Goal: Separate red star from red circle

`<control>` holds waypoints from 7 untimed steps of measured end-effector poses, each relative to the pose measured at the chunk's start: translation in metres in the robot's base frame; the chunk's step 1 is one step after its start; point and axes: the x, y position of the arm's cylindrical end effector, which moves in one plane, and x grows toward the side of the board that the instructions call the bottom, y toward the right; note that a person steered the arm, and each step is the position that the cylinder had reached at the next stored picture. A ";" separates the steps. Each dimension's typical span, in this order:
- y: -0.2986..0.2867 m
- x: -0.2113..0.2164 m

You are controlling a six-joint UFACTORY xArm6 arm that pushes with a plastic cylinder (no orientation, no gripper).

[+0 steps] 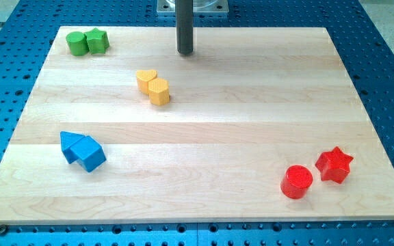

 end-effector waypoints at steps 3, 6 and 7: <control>0.228 0.125; 0.285 0.288; 0.238 0.310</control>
